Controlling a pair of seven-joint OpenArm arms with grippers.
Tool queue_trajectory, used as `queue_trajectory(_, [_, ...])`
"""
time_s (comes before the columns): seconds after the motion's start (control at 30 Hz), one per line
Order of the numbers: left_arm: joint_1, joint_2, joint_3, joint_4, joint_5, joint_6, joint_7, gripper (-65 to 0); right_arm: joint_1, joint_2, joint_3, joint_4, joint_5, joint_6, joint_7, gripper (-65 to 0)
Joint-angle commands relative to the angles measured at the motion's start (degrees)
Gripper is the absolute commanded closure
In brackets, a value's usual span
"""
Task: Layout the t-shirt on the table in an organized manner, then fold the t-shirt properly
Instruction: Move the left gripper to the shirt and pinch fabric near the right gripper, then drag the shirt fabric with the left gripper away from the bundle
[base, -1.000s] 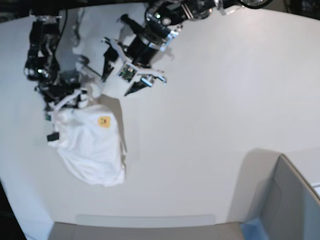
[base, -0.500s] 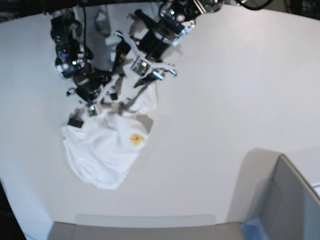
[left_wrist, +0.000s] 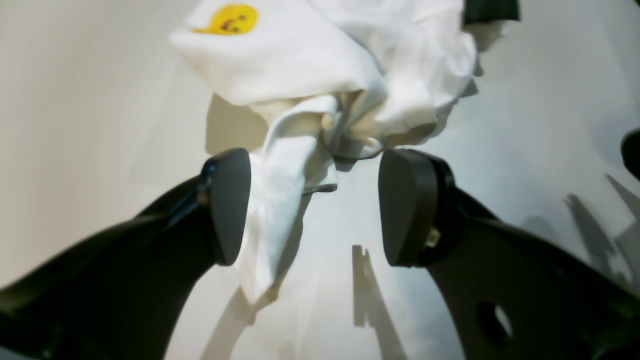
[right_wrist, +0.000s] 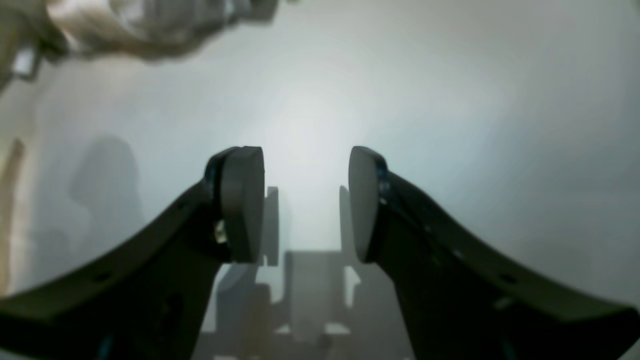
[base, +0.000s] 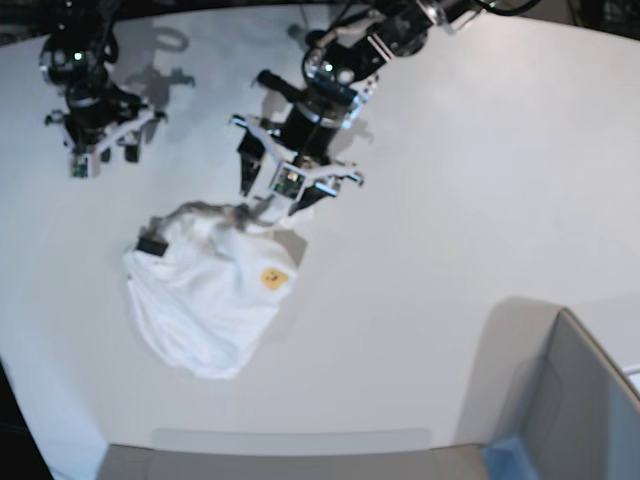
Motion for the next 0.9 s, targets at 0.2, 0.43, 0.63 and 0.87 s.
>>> queue_trajectory(0.2, [-0.7, 0.1, -0.4, -0.8, 1.0, 0.1, -1.5, -38.5, -0.8, 0.4, 3.1, 1.1, 0.7, 0.4, 1.2, -27.7])
queue_trajectory(0.43, [-3.7, 0.2, -0.3, -3.9, 0.9, 0.1, -1.5, -38.5, -0.8, -1.2, 3.1, 1.2, 0.7, 0.4, 1.2, -27.7])
queue_trajectory(0.63, [-7.6, 2.9, -0.2, -10.2, 0.9, 0.1, -1.5, -38.5, -1.6, -1.3, 3.0, 1.2, 0.7, 0.4, 1.2, -27.7])
queue_trajectory(0.87, [-8.9, 3.7, 0.0, -12.4, 0.9, 0.0, -1.5, -38.3, -2.5, -1.3, 3.2, 1.2, 0.7, 0.5, 1.2, -27.7])
